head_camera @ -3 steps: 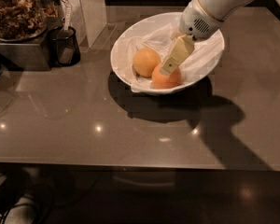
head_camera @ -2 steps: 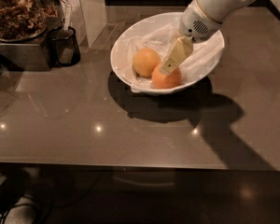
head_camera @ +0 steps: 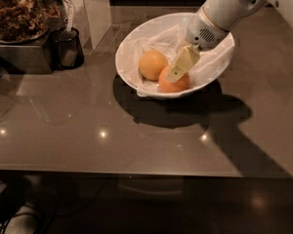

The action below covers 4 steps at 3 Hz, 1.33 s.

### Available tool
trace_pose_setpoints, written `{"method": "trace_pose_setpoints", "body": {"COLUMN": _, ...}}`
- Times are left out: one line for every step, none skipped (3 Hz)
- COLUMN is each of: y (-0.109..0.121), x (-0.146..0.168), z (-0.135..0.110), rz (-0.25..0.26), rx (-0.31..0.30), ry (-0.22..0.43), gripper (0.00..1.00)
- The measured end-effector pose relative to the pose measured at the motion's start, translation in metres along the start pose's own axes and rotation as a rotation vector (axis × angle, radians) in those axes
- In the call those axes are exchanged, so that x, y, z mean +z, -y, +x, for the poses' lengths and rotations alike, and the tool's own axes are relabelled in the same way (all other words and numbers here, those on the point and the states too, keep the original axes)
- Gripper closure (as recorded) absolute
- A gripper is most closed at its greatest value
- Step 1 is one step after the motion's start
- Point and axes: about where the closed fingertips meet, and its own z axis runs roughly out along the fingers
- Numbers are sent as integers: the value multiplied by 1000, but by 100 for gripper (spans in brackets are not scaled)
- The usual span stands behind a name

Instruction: Pick orange from white bowl

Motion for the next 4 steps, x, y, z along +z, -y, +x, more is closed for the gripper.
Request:
{"method": "trace_pose_setpoints", "body": {"y": -2, "x": 13, "z": 5, "rz": -29, "rx": 11, "ry": -14, "gripper": 32}}
{"method": "trace_pose_setpoints", "body": {"y": -2, "x": 15, "z": 6, "rz": -36, "rx": 13, "ry": -17, "gripper": 31}}
{"method": "trace_pose_setpoints", "body": {"y": -3, "x": 23, "z": 8, "rz": -57, "rx": 16, "ry": -26, "gripper": 31}}
{"method": "trace_pose_setpoints", "body": {"y": -4, "x": 27, "z": 11, "rz": -75, "rx": 18, "ry": -34, "gripper": 30}}
